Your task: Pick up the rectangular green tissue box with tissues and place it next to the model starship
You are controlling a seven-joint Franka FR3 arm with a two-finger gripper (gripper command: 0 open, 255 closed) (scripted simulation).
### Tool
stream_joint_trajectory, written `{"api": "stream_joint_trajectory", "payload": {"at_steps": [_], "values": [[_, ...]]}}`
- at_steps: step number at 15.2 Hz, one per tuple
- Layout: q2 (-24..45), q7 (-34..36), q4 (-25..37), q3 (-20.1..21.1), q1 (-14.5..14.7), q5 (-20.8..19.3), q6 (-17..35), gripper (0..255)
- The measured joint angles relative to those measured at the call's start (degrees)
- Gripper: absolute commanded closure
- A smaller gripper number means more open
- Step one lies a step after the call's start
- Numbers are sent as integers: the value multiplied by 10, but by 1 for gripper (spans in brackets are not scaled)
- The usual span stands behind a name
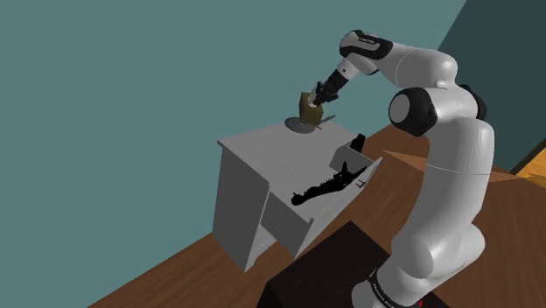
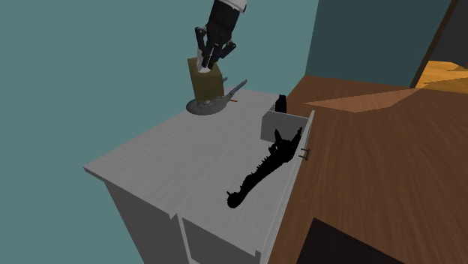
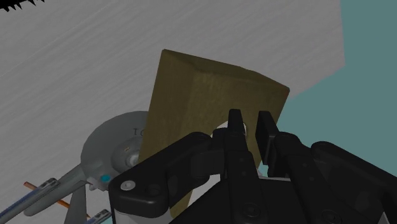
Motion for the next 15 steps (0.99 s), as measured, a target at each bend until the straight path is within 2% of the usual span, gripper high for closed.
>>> {"api": "stream_joint_trajectory", "payload": {"at_steps": [15], "values": [[2,-43,-109,5,11,14,103,255]]}}
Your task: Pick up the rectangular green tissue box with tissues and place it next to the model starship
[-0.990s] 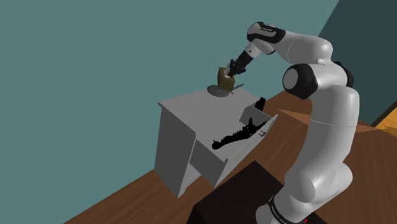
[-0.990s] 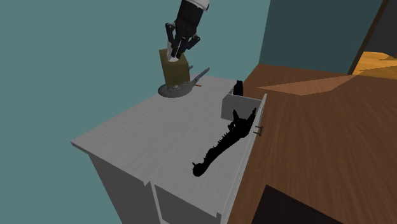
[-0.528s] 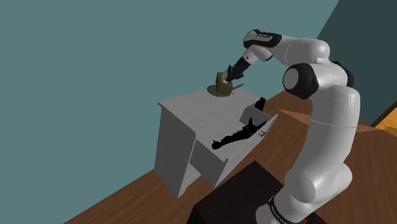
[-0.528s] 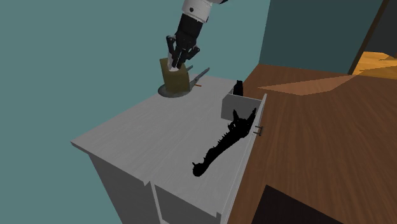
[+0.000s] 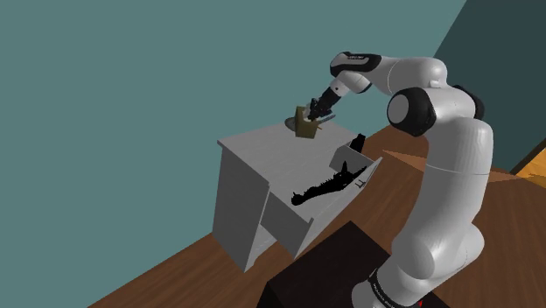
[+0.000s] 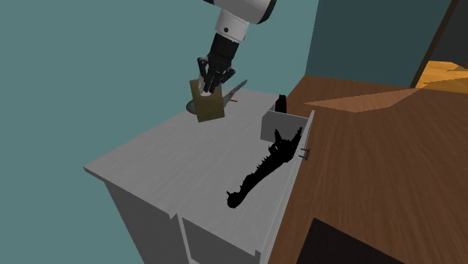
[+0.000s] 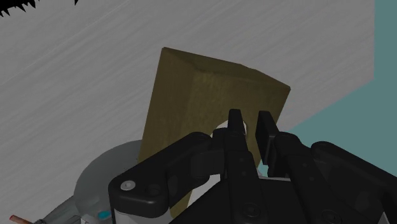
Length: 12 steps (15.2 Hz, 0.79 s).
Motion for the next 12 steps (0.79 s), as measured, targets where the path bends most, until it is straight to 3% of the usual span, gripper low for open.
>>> {"api": "stream_joint_trajectory", "payload": {"at_steps": [12], "values": [[17,-38,-65,8,3,21,74,255]]}}
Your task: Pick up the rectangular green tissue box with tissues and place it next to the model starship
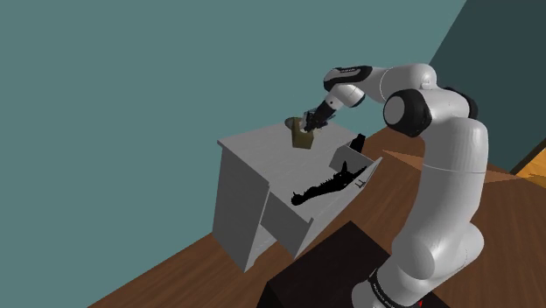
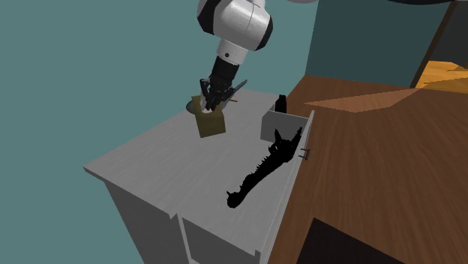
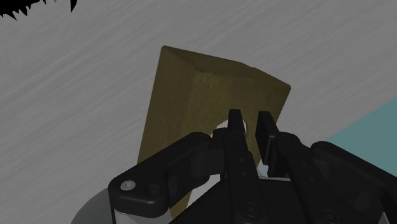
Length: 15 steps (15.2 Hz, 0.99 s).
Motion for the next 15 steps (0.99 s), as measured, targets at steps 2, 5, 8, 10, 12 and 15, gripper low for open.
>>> {"api": "stream_joint_trajectory", "payload": {"at_steps": [2,5,8,10,12,15], "values": [[5,-5,-6,2,1,4,11,255],[14,-14,-14,5,0,11,25,255],[16,-16,-15,5,-1,12,28,255],[16,-17,-16,5,-1,12,28,255],[16,-17,-16,5,-1,12,28,0],[16,-16,-15,5,-1,12,28,0]]}}
